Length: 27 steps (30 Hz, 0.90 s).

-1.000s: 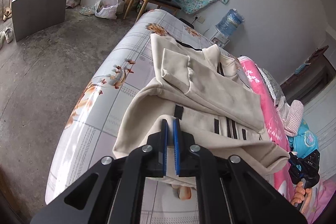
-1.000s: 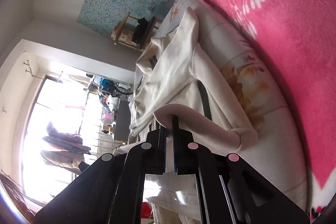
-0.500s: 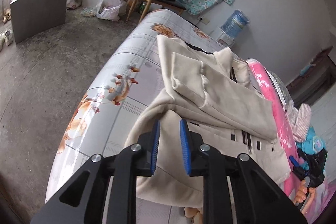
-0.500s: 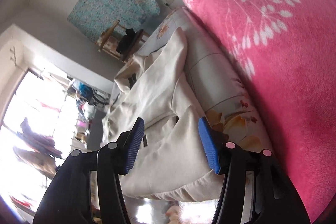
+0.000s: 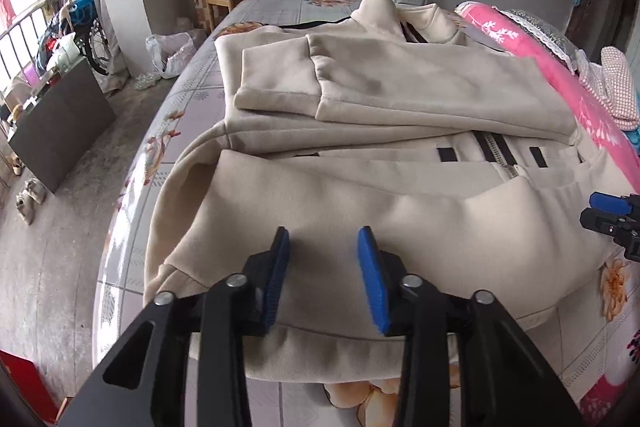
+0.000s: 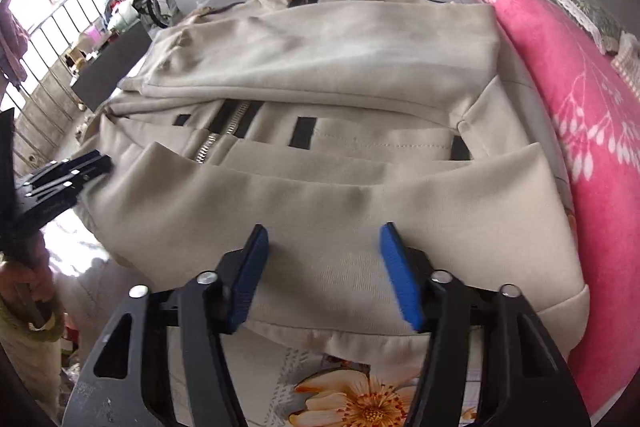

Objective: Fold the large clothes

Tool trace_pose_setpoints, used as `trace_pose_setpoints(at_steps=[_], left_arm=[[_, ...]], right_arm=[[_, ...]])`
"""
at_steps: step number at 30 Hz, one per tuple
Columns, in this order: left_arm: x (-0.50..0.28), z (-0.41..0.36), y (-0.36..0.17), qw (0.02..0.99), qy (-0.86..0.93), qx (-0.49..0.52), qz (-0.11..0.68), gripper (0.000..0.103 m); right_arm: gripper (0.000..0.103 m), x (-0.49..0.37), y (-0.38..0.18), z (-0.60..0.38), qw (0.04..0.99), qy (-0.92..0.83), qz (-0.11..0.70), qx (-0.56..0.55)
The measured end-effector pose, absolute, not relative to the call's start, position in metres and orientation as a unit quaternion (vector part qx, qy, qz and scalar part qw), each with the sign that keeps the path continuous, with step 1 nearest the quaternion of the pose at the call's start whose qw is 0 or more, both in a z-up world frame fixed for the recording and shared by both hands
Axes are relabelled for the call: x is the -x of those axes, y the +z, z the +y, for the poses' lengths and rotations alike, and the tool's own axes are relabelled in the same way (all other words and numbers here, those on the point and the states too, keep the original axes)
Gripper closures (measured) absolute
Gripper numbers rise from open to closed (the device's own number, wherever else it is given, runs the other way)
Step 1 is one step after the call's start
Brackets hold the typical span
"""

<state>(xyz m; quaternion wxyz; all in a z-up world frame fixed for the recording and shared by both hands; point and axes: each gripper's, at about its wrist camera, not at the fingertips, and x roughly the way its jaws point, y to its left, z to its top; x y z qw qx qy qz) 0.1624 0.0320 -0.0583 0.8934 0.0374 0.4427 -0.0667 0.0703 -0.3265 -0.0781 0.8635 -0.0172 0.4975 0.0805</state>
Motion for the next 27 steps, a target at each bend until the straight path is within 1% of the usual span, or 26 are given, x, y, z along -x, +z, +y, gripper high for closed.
trace_pose_setpoints(at_steps=[1,2,3,4,5,8,14,16,19,25,27], left_arm=[[-0.162,0.032,-0.059,0.895,-0.064,-0.044,0.439,0.085],[-0.161,0.033,-0.058,0.897,-0.062,-0.050,0.435,0.089],[-0.160,0.032,-0.058,0.898,-0.060,-0.057,0.431,0.094],[-0.160,0.031,-0.058,0.900,-0.061,-0.064,0.428,0.098],[-0.159,0.030,-0.058,0.901,-0.060,-0.069,0.424,0.099],[-0.157,0.030,-0.054,0.905,-0.061,-0.073,0.415,0.101],[-0.147,0.042,-0.006,0.932,-0.055,-0.050,0.354,0.101],[-0.151,0.042,0.000,0.937,-0.052,-0.052,0.342,0.101],[-0.164,0.039,-0.011,0.934,-0.048,-0.057,0.348,0.101],[-0.182,0.028,-0.059,0.916,-0.043,-0.093,0.388,0.101],[-0.181,0.030,-0.061,0.917,-0.043,-0.089,0.386,0.100]], right_arm=[[0.071,-0.069,-0.079,-0.327,0.867,0.072,0.492,0.032],[0.085,-0.070,-0.079,-0.326,0.867,0.069,0.491,0.042],[0.094,-0.070,-0.079,-0.326,0.867,0.070,0.491,0.044],[0.099,-0.070,-0.079,-0.326,0.867,0.070,0.492,0.044],[0.101,-0.070,-0.079,-0.324,0.867,0.068,0.491,0.050],[0.103,-0.068,-0.074,-0.321,0.874,0.061,0.479,0.058],[0.103,-0.057,-0.028,-0.322,0.906,0.049,0.418,0.047],[0.103,-0.060,-0.022,-0.323,0.912,0.043,0.405,0.048],[0.103,-0.074,-0.031,-0.324,0.910,0.038,0.411,0.044],[0.103,-0.096,-0.078,-0.322,0.892,0.027,0.447,0.054],[0.103,-0.097,-0.080,-0.323,0.892,0.027,0.448,0.048]])
